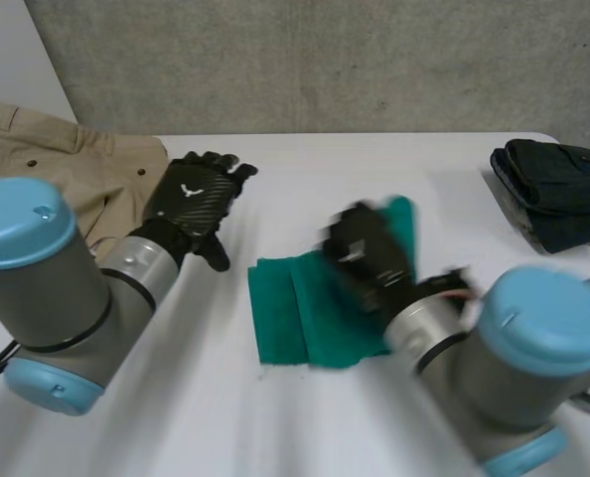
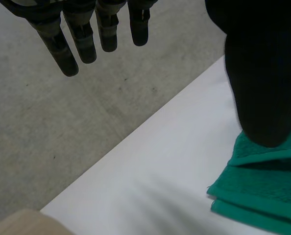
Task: Fold the laundry.
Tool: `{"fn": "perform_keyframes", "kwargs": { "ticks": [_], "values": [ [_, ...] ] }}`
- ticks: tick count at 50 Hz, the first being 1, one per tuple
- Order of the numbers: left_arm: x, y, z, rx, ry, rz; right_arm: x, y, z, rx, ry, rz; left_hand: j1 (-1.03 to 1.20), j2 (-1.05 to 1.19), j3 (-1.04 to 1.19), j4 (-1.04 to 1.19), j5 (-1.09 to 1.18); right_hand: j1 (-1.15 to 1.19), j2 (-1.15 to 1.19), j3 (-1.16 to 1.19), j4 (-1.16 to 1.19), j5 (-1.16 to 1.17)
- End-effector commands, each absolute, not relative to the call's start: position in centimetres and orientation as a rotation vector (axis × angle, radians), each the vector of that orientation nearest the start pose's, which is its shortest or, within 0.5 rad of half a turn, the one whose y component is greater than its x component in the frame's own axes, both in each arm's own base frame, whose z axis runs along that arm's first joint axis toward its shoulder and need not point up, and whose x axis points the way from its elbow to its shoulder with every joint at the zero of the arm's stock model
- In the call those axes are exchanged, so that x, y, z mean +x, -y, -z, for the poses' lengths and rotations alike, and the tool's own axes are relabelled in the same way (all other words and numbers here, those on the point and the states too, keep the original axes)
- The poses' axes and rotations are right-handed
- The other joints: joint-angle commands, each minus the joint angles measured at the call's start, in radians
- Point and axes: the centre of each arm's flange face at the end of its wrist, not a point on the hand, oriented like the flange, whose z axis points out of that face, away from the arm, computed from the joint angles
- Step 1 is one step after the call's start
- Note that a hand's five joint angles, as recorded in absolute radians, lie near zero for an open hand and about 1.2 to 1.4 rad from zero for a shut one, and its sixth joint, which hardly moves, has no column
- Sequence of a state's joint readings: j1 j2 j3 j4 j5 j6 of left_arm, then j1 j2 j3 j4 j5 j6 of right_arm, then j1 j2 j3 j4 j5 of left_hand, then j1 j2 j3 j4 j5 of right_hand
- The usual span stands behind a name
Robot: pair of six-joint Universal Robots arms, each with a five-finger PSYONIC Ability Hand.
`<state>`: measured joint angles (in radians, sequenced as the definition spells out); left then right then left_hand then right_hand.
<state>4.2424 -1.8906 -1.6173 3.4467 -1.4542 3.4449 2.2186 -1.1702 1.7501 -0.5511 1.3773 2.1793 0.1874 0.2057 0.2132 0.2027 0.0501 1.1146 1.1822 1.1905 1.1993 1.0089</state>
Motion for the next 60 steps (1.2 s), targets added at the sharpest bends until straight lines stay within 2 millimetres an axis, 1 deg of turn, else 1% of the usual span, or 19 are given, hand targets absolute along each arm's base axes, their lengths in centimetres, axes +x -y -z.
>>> {"fn": "perform_keyframes", "kwargs": {
  "ticks": [1, 4, 5, 8, 13, 17, 18, 23, 26, 28, 35, 38, 42, 47, 49, 53, 54, 56, 60],
  "values": [
    [-27.3, 26.7, -21.1, 0.970, -2.269, 2.255, 38.0, 14.4, -12.3, -1.897, -1.177, 2.049, -0.013, -0.031, -0.039, -0.028, -0.050, 0.282, 0.214, 0.206, 0.197, 0.213],
    [-27.2, 26.8, -21.0, 0.959, -2.277, 2.254, 37.9, 14.9, -11.8, -1.914, -1.319, 2.014, -0.013, -0.031, -0.039, -0.028, -0.050, -0.889, -0.957, -0.965, -0.974, -0.958],
    [-27.2, 26.9, -21.1, 0.956, -2.278, 2.257, 37.5, 15.3, -12.1, -1.888, -1.399, 2.005, -0.013, -0.031, -0.039, -0.028, -0.050, -0.940, -1.008, -1.016, -1.025, -1.009],
    [-27.4, 27.0, -21.5, 0.949, -2.276, 2.284, 37.2, 16.1, -13.1, -1.754, -1.471, 2.002, -0.013, -0.031, -0.039, -0.028, -0.050, -0.940, -1.008, -1.016, -1.025, -1.009],
    [-28.6, 26.9, -22.5, 0.952, -2.262, 2.348, 35.1, 19.2, -19.9, -1.221, -1.589, 2.017, -0.013, -0.031, -0.039, -0.028, -0.050, -0.940, -1.008, -1.016, -1.025, -1.009],
    [-30.5, 25.8, -22.9, 1.010, -2.278, 2.384, 32.8, 22.4, -20.8, -0.880, -1.786, 1.843, -0.013, -0.031, -0.039, -0.028, -0.050, -0.940, -1.008, -1.016, -1.025, -1.009],
    [-31.3, 25.2, -22.9, 1.041, -2.292, 2.389, 32.6, 22.6, -20.9, -0.855, -1.801, 1.827, -0.013, -0.031, -0.039, -0.028, -0.050, -0.940, -1.008, -1.016, -1.025, -1.009],
    [-34.5, 22.6, -21.2, 1.196, -2.375, 2.313, 31.0, 26.0, -19.5, -0.762, -2.025, 1.623, -0.013, -0.031, -0.039, -0.028, -0.050, -0.940, -1.008, -1.016, -1.025, -1.009],
    [-35.5, 22.0, -19.8, 1.244, -2.420, 2.240, 30.7, 27.4, -18.3, -0.756, -2.130, 1.497, -0.013, -0.031, -0.039, -0.028, -0.050, -0.940, -1.008, -1.016, -1.025, -1.009],
    [-36.0, 22.1, -18.0, 1.252, -2.468, 2.137, 30.9, 28.0, -17.0, -0.757, -2.191, 1.393, -0.013, -0.031, -0.039, -0.028, -0.050, -0.940, -1.008, -1.016, -1.025, -1.009],
    [-34.7, 24.1, -13.7, 1.150, -2.537, 1.845, 31.5, 28.8, -13.7, -0.799, -2.297, 1.216, -0.013, -0.031, -0.039, -0.028, -0.050, -0.940, -1.008, -1.016, -1.025, -1.009],
    [-33.8, 24.8, -12.5, 1.114, -2.569, 1.752, 31.5, 29.0, -13.1, -0.836, -2.315, 1.233, -0.013, -0.031, -0.039, -0.028, -0.050, -0.940, -1.008, -1.016, -1.025, -1.009],
    [-33.3, 24.6, -12.1, 1.148, -2.618, 1.668, 31.0, 29.3, -13.1, -0.930, -2.364, 1.325, -0.013, -0.031, -0.039, -0.028, -0.050, -0.928, -0.996, -1.004, -1.013, -0.997],
    [-32.9, 24.1, -14.3, 1.186, -2.649, 1.681, 31.1, 28.4, -15.7, -1.094, -2.314, 1.509, -0.013, -0.031, -0.039, -0.028, -0.050, -0.928, -0.996, -1.004, -1.013, -0.997],
    [-32.8, 24.0, -16.6, 1.188, -2.627, 1.773, 31.3, 27.9, -16.8, -1.136, -2.267, 1.585, -0.013, -0.031, -0.039, -0.028, -0.050, -0.923, -0.990, -0.998, -1.007, -0.991],
    [-32.5, 24.1, -21.2, 1.187, -2.570, 1.996, 32.2, 25.4, -19.0, -1.240, -2.126, 1.781, -0.013, -0.031, -0.039, -0.028, -0.050, -0.896, -0.964, -0.972, -0.981, -0.965],
    [-32.4, 24.1, -22.1, 1.188, -2.553, 2.038, 32.4, 24.2, -19.6, -1.272, -2.074, 1.852, -0.013, -0.031, -0.039, -0.028, -0.050, -0.884, -0.952, -0.960, -0.969, -0.953],
    [-31.9, 24.3, -24.4, 1.178, -2.516, 2.155, 32.7, 22.7, -19.8, -1.301, -2.023, 1.903, -0.013, -0.031, -0.039, -0.028, -0.050, -0.876, -0.943, -0.951, -0.960, -0.944],
    [-31.3, 24.4, -27.3, 1.213, -2.497, 2.299, 32.9, 18.9, -19.1, -1.379, -1.900, 1.962, -0.013, -0.031, -0.039, -0.028, -0.050, -0.873, -0.940, -0.948, -0.957, -0.941]
  ]
}}
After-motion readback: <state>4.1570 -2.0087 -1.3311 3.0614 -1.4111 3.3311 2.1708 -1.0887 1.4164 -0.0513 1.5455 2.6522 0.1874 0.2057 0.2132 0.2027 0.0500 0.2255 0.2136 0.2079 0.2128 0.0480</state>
